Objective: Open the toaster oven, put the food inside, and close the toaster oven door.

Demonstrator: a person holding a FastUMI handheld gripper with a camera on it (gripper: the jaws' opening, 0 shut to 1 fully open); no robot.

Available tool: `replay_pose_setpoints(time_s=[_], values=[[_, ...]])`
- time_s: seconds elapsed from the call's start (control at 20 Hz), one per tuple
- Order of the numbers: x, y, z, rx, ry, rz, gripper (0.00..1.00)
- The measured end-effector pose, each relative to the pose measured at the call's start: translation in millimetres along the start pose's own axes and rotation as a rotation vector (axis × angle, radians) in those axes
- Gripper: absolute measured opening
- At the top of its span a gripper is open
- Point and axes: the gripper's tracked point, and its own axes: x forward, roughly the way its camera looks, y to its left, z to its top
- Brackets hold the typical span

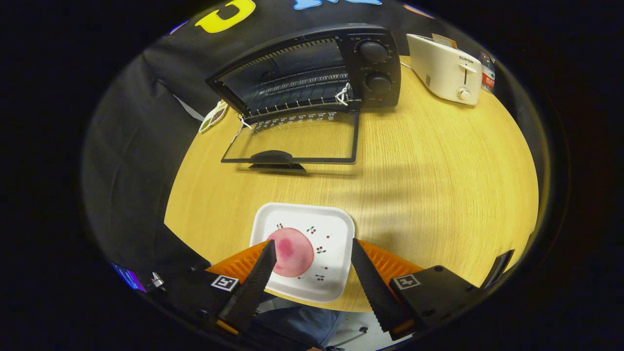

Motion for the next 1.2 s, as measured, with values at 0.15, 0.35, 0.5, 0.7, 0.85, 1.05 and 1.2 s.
replay_pose_setpoints(time_s=[0.15,0.35,0.5,0.7,0.85,1.05,1.2], values=[[6.5,-6.9,-16.4,0.009,0.084,-0.001,0.99],[15.0,-7.7,-24.0,0.076,0.142,0.033,0.94],[21.9,-13.7,-25.1,0.077,0.163,0.024,0.89],[29.2,-13.5,-25.7,0.104,0.185,0.038,0.59],[29.1,-26.9,-25.2,0.093,0.179,0.003,0.31],[32.1,-23.8,-24.7,0.156,0.164,0.064,0.02],[31.7,-15.8,-22.1,0.206,0.117,0.152,0.02]])
